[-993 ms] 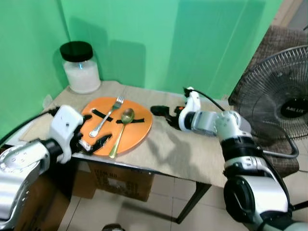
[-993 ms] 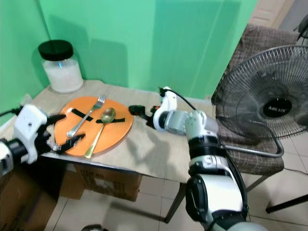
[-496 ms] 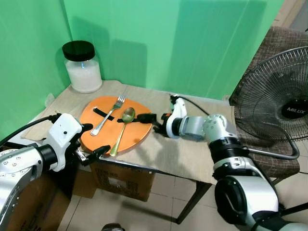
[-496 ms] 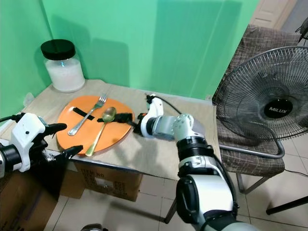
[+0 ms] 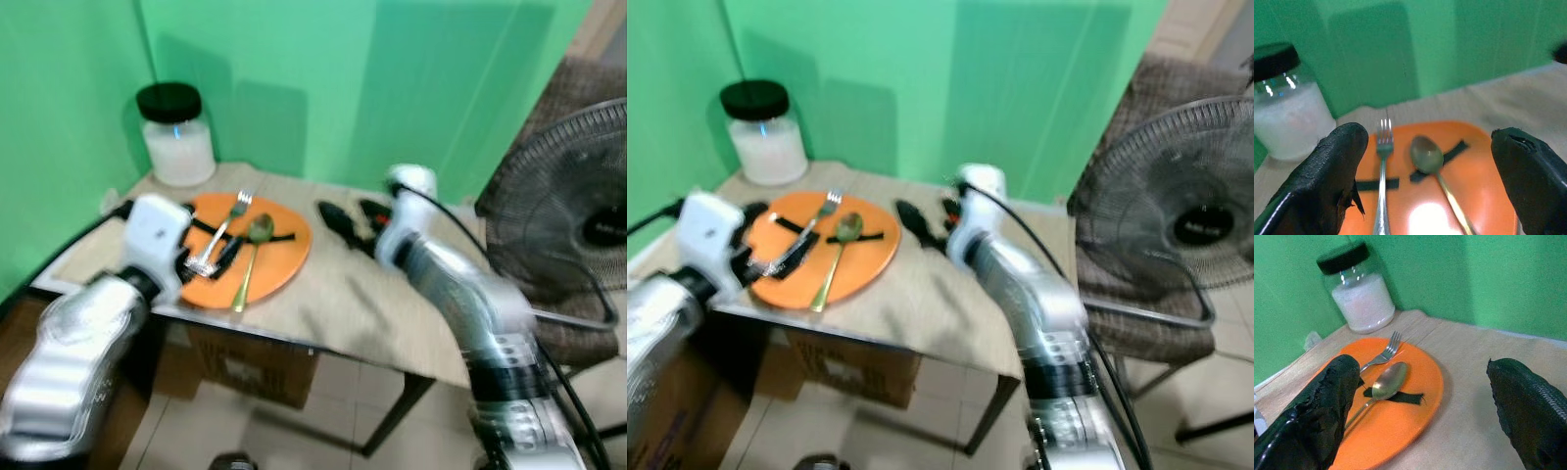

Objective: Setting the table

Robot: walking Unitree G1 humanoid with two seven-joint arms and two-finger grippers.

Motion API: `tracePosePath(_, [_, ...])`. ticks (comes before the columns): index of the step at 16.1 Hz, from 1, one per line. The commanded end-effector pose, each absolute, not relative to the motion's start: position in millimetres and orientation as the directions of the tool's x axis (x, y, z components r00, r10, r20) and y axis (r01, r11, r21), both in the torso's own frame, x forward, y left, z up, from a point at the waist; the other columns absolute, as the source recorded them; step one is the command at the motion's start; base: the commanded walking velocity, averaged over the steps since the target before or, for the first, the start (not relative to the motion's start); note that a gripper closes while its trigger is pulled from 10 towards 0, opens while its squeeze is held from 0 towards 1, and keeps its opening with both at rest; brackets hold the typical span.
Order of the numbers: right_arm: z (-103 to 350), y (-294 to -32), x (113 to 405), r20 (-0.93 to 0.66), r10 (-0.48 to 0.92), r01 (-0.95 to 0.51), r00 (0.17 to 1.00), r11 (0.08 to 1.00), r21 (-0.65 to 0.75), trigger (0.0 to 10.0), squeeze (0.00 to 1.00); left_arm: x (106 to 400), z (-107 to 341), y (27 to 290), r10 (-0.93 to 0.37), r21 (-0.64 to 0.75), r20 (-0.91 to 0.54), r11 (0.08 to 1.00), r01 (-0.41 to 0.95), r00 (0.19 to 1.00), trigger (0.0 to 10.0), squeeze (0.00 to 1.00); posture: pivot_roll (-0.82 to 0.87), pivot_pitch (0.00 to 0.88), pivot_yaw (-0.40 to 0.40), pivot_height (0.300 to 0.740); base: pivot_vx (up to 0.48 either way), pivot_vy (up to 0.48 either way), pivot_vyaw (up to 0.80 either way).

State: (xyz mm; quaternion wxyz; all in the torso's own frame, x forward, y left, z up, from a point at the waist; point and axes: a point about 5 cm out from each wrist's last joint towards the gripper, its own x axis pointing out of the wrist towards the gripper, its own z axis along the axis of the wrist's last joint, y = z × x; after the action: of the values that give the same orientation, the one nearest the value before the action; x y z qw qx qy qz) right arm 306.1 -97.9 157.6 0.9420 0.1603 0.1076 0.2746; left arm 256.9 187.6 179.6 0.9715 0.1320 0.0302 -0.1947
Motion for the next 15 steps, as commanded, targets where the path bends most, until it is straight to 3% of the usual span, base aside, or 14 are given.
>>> tracePosePath(1, [168,-106,299,-0.053,0.513,-0.470,0.857,0.819,0.330,10.0,0.00,258,180,181,-0.367,0.259,-0.098,0.888,0.380,0.925,10.0,0.00,0.14,0.000,-0.038,0.740,0.000,0.442,0.00])
tracePosePath(6, [155,-125,276,-0.049,0.351,-0.330,0.935,0.912,0.242,10.0,0.00,255,175,179,-0.331,0.268,-0.105,0.899,0.347,0.938,10.0,0.00,0.15,0.000,-0.049,0.740,0.000,0.480,0.00])
tracePosePath(9, [149,-138,262,-0.061,0.276,-0.245,0.959,0.920,0.305,10.0,0.00,247,169,177,-0.276,0.254,-0.099,0.922,0.292,0.956,10.0,0.00,0.15,0.000,-0.047,0.740,0.000,0.480,0.00])
tracePosePath(13, [143,-145,252,-0.070,0.261,-0.229,0.963,0.926,0.302,10.0,0.00,250,165,177,-0.169,0.227,-0.050,0.958,0.176,0.984,10.0,0.00,0.14,0.000,-0.023,0.740,0.000,-0.360,-0.60])
tracePosePath(15, [139,-143,253,-0.088,0.285,-0.249,0.954,0.924,0.291,10.0,0.00,252,162,176,-0.152,0.209,-0.059,0.964,0.161,0.987,10.0,0.00,0.14,0.000,-0.017,0.740,0.000,0.000,0.00])
